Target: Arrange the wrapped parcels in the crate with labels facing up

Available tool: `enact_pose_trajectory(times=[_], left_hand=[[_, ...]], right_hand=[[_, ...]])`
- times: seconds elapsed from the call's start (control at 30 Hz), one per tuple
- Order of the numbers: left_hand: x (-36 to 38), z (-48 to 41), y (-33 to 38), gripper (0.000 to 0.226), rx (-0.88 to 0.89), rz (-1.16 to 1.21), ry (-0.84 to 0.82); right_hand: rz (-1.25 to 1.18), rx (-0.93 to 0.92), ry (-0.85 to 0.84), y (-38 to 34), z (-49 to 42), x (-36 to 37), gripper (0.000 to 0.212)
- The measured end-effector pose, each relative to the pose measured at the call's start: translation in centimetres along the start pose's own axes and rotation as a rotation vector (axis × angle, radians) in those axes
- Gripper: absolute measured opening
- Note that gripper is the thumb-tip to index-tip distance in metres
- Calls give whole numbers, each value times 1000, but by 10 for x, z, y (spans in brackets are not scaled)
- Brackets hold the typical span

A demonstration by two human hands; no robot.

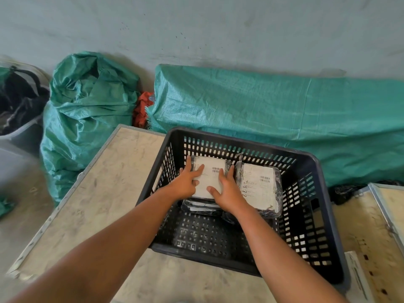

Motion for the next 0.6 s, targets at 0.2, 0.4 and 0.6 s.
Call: enact_pose_trajectory(times=[0.2,0.4,0.6], left_hand=[[-6,-6,-3,66,35,-10,-51],[-11,-7,9,68,1,15,-33],[-23,1,35,76,-108,-62,124]], right_hand=[[52,-51,-71,0,-10,-3,88],[18,-7,-62,-7,-13,-10,89],[-165,-42,145,-16,12,-21,66]])
Point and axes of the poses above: each hand's wrist, its own z-axis away from the middle knuckle, its own x-axis out of the palm, y = z × x, the point moved 1 cm from there along -z, towards the middle knuckle, and after that the axes turned 1 degree about x, right-handed, at the moved point
